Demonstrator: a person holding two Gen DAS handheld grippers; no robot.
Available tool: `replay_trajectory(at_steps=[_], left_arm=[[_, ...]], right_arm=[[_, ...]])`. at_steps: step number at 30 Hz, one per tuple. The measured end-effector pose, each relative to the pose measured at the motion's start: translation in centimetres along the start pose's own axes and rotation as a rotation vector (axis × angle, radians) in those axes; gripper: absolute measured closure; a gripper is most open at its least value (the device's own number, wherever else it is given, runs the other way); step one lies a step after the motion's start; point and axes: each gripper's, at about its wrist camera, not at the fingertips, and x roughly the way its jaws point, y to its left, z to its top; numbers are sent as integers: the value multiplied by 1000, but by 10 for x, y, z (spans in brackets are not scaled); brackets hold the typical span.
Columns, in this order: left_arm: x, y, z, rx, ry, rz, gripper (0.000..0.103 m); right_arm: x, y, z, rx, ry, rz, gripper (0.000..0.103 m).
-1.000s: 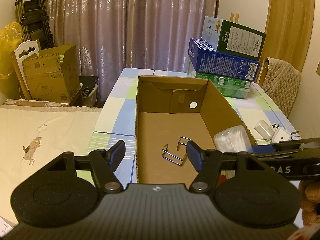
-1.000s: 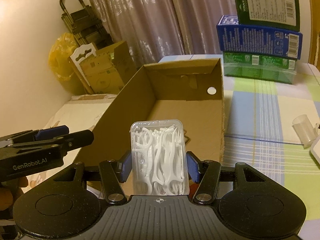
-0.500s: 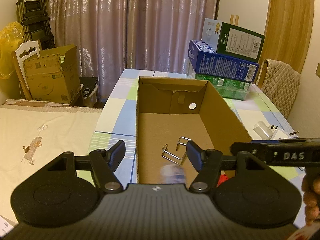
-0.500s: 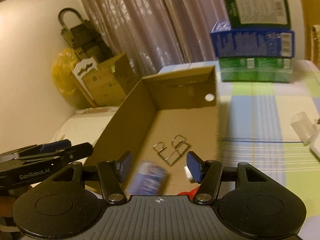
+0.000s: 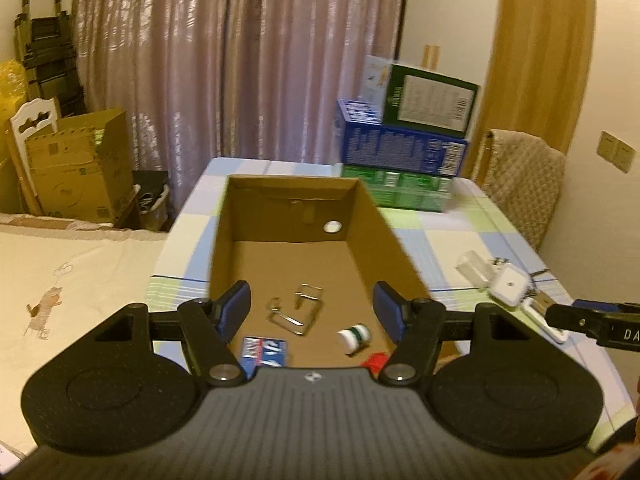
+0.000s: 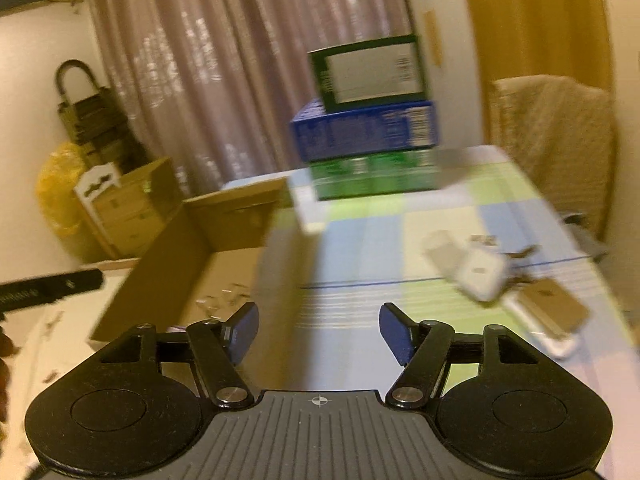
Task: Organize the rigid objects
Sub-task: 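Return both tools from the box toward the router and night light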
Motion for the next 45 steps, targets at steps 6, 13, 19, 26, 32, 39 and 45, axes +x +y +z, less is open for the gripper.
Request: replay_trajectory(at_steps=[6,13,19,26,32,39,45], left_arm=[[-8,-41,-1,36,-3,-67,40],[-14,-87,-6,51,-12,-138,40],[-18,-122,-12,68,-22,-175,40],[-22,-159,-15,115,-26,-225,39],[-6,-187,-22,134,2,-261,36],[44,-215,-36,155,80,-270,34],[92,-230,-47,168,133,-234,25]], right_arm=[[-41,-38,-11,-24,-29,-114,35],[-82,-79,-23,13,-55,-199,32],[-113,-107,-26,49,-71,-255,29],[-141,-128,-18,27,-81,-293,26],[-129,-157,-8,51,-30,-226,24],[-79,-198,2,1,74,-170,21],[-22,-242,6,-9,144,-81,15]])
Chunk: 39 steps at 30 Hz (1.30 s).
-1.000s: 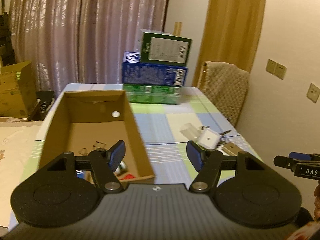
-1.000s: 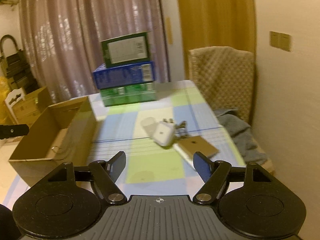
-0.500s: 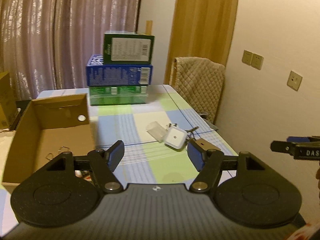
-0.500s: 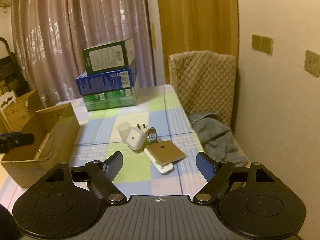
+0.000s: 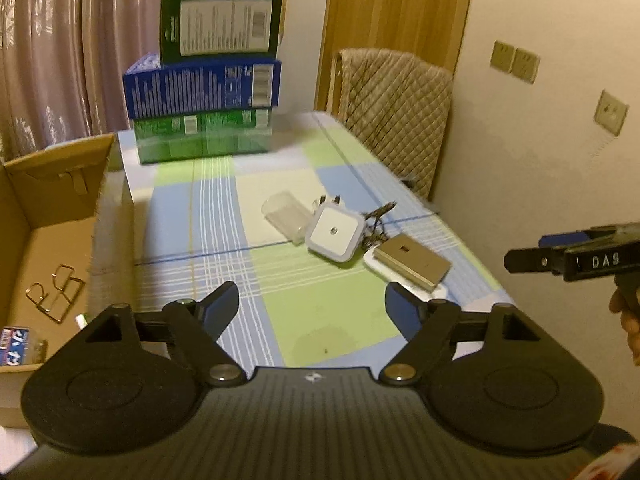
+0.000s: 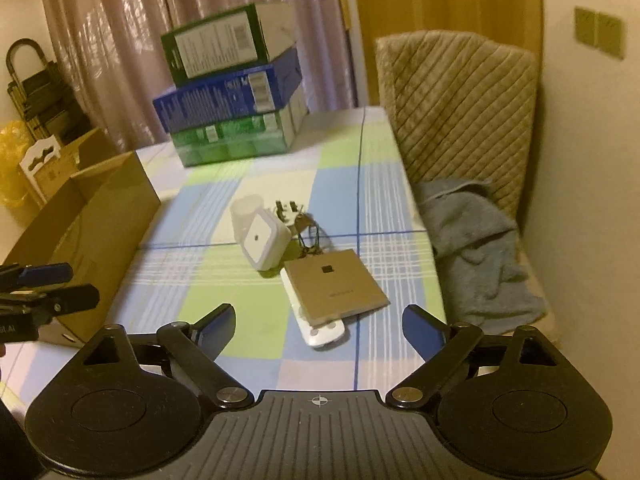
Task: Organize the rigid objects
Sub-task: 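Return both tools from the box toward the router and night light, then grasp the gold TP-LINK router with the right tool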
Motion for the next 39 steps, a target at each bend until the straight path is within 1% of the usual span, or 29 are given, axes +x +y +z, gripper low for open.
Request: replay_trajectory(at_steps=[3,5,6,8,10,12,16,22,27,31,32,37,39], left_arm=[[25,2,-3,-22,26,19,22],[38,3,-4,-34,33,30,18],[43,3,-4,-39,39,30,17],[56,5,-6,-45,70,13,17],[65,5,-8,-49,95,0,17],[72,5,-9,-59,96,6,17],[79,6,-12,-59,70,31,17],[88,9,-11,-70,84,11,17],[93,8,-12,-76,95,-1,17],[96,6,-14,-69,101,-3,17],[96,6,-14,-67,102,-5,17],[95,5,-15,-63,105,-9,17],[94,5,-15,-62,100,-12,17]], right_arm=[[27,-12,4,-33,29,19,15],[44,-16,6,-54,49,44,15],[52,-19,8,-61,58,61,15],[70,-24,9,-78,74,84,14],[86,-29,12,-79,90,89,13],[101,-34,15,-84,104,101,13],[127,-44,20,-76,136,122,10],[155,-49,25,-95,186,144,9],[168,-53,28,-83,226,182,9],[169,-50,28,-105,232,197,10],[169,-50,28,-99,232,197,17],[163,-51,28,-71,227,184,19],[156,-52,28,-78,202,145,19]])
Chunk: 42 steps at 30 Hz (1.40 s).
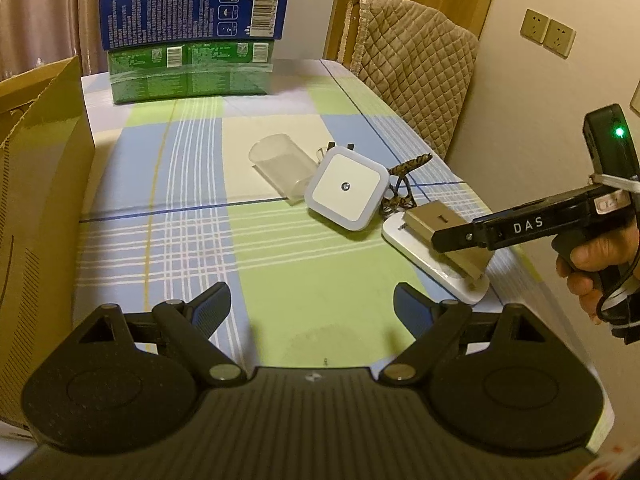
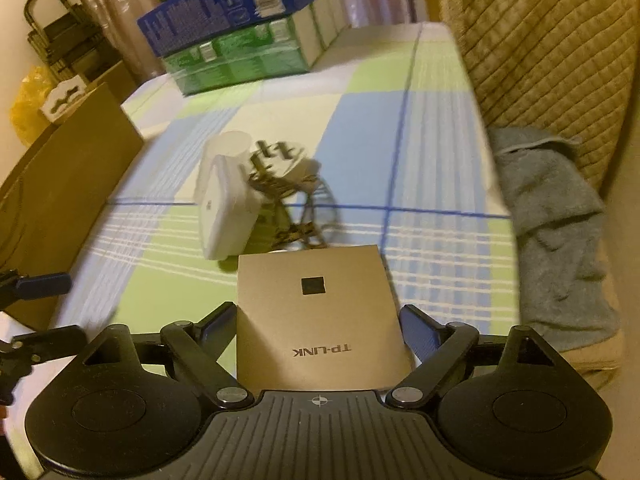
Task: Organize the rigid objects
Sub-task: 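Grasp the gold TP-LINK router with the right tool, then grasp the white Midea remote with the left tool while the right tool holds the router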
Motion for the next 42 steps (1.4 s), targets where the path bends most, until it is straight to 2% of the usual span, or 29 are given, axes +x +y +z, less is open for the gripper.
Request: replay_trajectory(at_steps=[2,5,8,10,15,20,24,28,31,36,39,42], left_arm=[[-2,1,0,1,-3,-1,17],[-2,1,0,-3,-2,2,17],[-3,3,0,-12,3,3,17],[-4,3,0,-7,-3,11,17],[-6,5,-2,2,-3,16,17],[-5,9,-6,-11,11,14,17],[3,7,-9,-37,28,16,17],[18,3,-12,-115,48,20,17],[29,-7,-14,-139,58,-6,17],[44,-26,-12,-102,51,-22,19],[55,-33,-11,-66,66,-24,29],[58,-38,-13,21,64,1,41]], right_arm=[[-7,-1,0,-11,-24,-54,19],[-8,4,-3,-108,-11,-204,19],[-1,14,-10,-196,24,-257,19],[0,23,-14,-222,26,-249,19],[6,57,-24,-257,21,-164,19],[14,82,-29,-205,38,12,19],[6,83,-28,-209,12,-78,19],[-6,62,-28,-143,2,-145,19],[-19,45,-30,-88,-13,-165,19],[-38,30,-34,-21,-42,-183,19],[-42,30,-38,-10,-49,-181,19],[-42,31,-41,-3,-54,-175,19]])
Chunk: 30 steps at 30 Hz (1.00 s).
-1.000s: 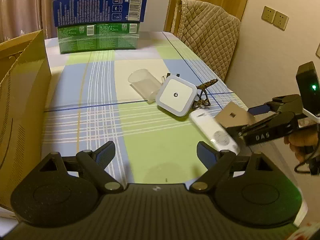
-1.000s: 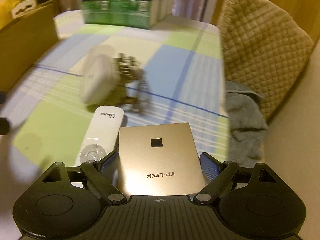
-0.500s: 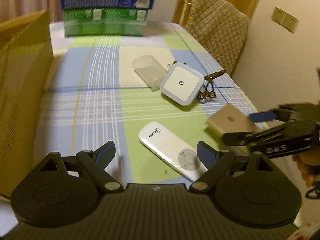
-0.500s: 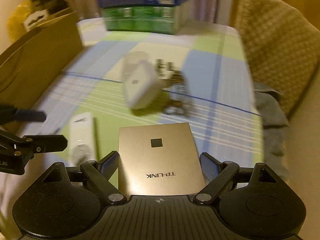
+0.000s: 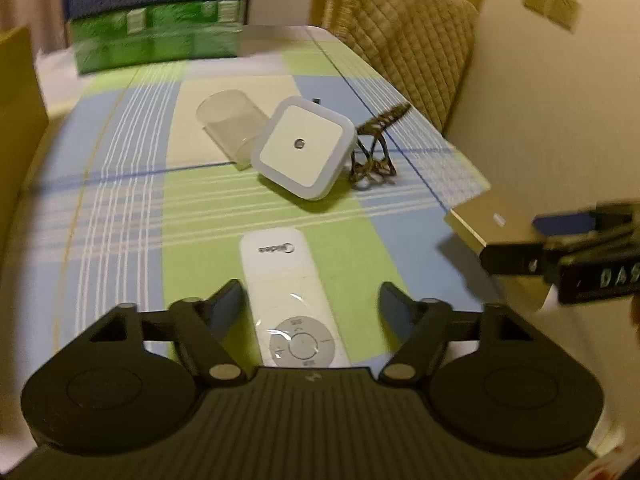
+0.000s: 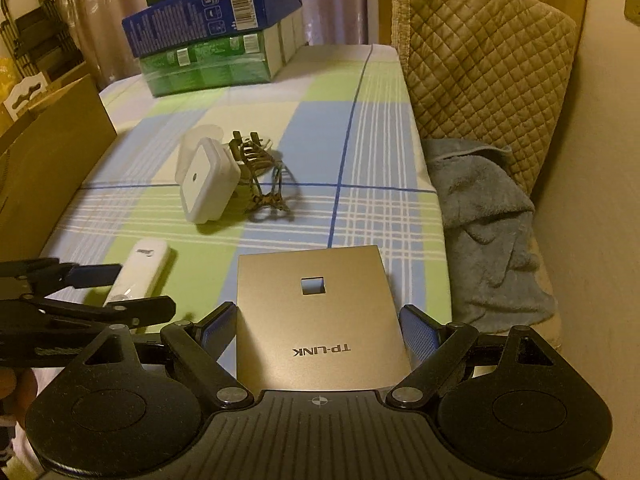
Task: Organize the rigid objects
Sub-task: 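Grasp the white Midea remote with the left tool while the right tool holds the router, then carry the remote and router over the cardboard box with both tools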
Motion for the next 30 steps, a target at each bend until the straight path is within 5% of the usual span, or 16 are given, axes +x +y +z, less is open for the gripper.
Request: replay_trajectory(at_steps=[7,30], left_arm=[[-9,6,-13,143,-8,12,67],[-28,15,-17,148,-5,-11,68]], right_arm=[[-1,5,-6,44,-13,5,19],[-13,29,-4,112,-52,2,19]])
